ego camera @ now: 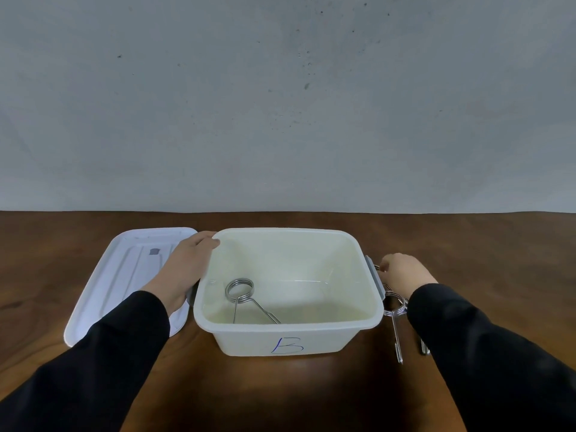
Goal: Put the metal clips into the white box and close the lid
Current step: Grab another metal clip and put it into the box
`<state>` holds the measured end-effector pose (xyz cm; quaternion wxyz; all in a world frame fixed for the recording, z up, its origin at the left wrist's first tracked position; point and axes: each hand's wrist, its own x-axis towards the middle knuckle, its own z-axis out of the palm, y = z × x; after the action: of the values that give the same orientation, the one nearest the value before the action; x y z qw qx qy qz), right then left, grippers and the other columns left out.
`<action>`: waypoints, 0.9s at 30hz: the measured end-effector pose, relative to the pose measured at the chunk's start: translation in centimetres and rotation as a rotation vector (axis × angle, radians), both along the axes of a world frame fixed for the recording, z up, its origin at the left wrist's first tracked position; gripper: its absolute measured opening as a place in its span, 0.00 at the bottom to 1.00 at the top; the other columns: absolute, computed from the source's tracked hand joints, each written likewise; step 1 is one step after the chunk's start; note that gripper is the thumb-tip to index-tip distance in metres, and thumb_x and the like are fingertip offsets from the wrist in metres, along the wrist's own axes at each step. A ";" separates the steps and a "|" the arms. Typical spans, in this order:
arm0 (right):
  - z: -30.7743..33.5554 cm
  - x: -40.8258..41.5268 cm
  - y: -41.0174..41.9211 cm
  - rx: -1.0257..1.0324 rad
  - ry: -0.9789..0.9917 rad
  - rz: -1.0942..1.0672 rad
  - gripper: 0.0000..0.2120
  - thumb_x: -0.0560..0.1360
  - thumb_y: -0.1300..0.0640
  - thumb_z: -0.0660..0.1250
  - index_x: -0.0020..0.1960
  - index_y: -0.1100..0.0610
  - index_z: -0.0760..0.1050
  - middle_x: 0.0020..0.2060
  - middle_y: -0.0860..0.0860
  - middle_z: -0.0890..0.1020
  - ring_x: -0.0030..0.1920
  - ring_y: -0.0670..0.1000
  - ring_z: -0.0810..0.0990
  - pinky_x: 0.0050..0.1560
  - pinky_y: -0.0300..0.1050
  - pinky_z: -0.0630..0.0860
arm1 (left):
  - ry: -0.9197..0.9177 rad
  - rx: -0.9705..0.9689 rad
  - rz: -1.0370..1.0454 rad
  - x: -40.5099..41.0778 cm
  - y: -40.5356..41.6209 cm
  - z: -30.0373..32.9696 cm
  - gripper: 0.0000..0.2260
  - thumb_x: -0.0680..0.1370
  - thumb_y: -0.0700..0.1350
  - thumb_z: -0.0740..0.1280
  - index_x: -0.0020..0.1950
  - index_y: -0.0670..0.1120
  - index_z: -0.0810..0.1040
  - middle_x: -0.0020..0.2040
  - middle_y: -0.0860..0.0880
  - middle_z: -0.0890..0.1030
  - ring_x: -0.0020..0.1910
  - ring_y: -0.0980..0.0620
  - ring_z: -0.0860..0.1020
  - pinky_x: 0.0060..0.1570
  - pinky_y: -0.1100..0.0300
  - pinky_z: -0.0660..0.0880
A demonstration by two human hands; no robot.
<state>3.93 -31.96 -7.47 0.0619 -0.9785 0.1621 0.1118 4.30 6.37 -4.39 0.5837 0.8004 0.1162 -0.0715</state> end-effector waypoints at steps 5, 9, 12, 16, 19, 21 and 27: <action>1.4 -2.1 -0.5 -0.065 0.274 0.189 0.14 0.75 0.43 0.70 0.48 0.54 0.83 0.43 0.50 0.85 0.43 0.49 0.82 0.50 0.46 0.81 | 0.002 -0.028 0.007 0.1 0.0 0.0 0.13 0.84 0.47 0.59 0.61 0.51 0.82 0.53 0.46 0.85 0.46 0.46 0.81 0.36 0.56 0.74; -0.4 -3.5 -0.1 -0.121 0.357 0.195 0.18 0.70 0.39 0.73 0.50 0.52 0.81 0.45 0.48 0.85 0.47 0.50 0.83 0.52 0.47 0.81 | -0.003 -0.027 0.008 0.0 -0.1 0.1 0.12 0.85 0.46 0.59 0.61 0.51 0.81 0.51 0.46 0.84 0.39 0.48 0.78 0.30 0.58 0.70; -2.5 -3.7 0.0 -0.124 0.294 0.166 0.18 0.71 0.39 0.71 0.54 0.49 0.81 0.44 0.46 0.85 0.45 0.49 0.83 0.51 0.49 0.82 | -0.013 -0.020 0.009 -0.1 -0.1 0.2 0.11 0.85 0.46 0.59 0.60 0.51 0.80 0.52 0.48 0.83 0.46 0.47 0.80 0.37 0.56 0.72; -3.0 -3.8 0.5 -0.134 0.247 0.132 0.12 0.75 0.48 0.68 0.55 0.52 0.81 0.45 0.48 0.85 0.45 0.50 0.83 0.52 0.49 0.83 | -0.012 -0.028 0.000 -0.2 0.0 0.3 0.12 0.85 0.46 0.59 0.62 0.51 0.80 0.52 0.51 0.83 0.47 0.49 0.80 0.41 0.55 0.74; -2.3 -3.9 0.8 -0.135 0.211 0.115 0.08 0.77 0.51 0.68 0.51 0.53 0.81 0.43 0.48 0.84 0.44 0.50 0.83 0.52 0.47 0.82 | -0.012 -0.020 -0.013 -0.3 0.1 0.3 0.13 0.85 0.46 0.59 0.64 0.51 0.80 0.55 0.49 0.84 0.48 0.47 0.80 0.39 0.56 0.73; -1.0 -3.8 0.9 -0.176 0.177 0.126 0.06 0.78 0.53 0.66 0.45 0.54 0.78 0.39 0.48 0.82 0.40 0.49 0.80 0.48 0.44 0.81 | -0.012 -0.028 -0.009 -0.3 0.2 0.2 0.13 0.85 0.46 0.59 0.64 0.51 0.80 0.57 0.48 0.84 0.52 0.46 0.80 0.44 0.54 0.74; 7.1 -2.8 0.6 -0.222 -0.013 0.182 0.16 0.78 0.56 0.63 0.32 0.54 0.70 0.31 0.50 0.78 0.32 0.51 0.75 0.35 0.45 0.75 | -0.024 -0.021 -0.018 -0.8 0.1 0.5 0.13 0.85 0.45 0.58 0.63 0.51 0.80 0.54 0.46 0.83 0.38 0.50 0.77 0.49 0.42 0.79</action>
<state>1.12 -31.35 -0.38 -0.0562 -0.9907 0.0837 0.0918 3.48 6.52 -3.90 0.5928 0.7960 0.1011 -0.0683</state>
